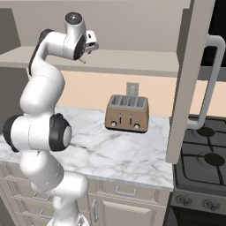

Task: Open the cabinet. Pick the dish brush and place it next to the sink. Then close the cabinet.

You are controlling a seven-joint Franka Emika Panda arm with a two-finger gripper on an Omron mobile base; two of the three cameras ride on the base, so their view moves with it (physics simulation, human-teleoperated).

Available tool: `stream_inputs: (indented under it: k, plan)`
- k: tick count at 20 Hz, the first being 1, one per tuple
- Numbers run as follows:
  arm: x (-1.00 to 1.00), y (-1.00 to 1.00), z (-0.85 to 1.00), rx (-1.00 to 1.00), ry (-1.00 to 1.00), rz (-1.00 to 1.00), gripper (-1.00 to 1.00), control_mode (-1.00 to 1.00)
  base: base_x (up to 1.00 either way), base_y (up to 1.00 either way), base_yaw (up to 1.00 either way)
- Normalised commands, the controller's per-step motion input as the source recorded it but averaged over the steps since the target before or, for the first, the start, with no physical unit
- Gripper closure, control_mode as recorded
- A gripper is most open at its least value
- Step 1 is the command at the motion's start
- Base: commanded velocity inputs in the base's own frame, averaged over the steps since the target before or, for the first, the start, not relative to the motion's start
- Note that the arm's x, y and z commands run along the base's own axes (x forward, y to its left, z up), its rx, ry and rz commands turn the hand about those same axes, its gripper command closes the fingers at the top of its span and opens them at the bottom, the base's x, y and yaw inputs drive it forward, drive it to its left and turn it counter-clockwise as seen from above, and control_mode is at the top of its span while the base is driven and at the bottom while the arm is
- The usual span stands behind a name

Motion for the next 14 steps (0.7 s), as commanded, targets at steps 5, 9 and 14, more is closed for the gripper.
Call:
stream_inputs:
  k: [5,9,14]
  plan:
    - [0.26,0.06,0.00,0.00,0.00,0.00,-1.00,-1.00,0.00,0.00,0.00]
    - [0.05,0.03,0.00,0.00,0.00,0.00,-1.00,-1.00,0.00,0.00,0.00]
    - [0.00,0.02,0.00,0.00,0.00,0.02,-1.00,-1.00,0.00,0.00,0.00]
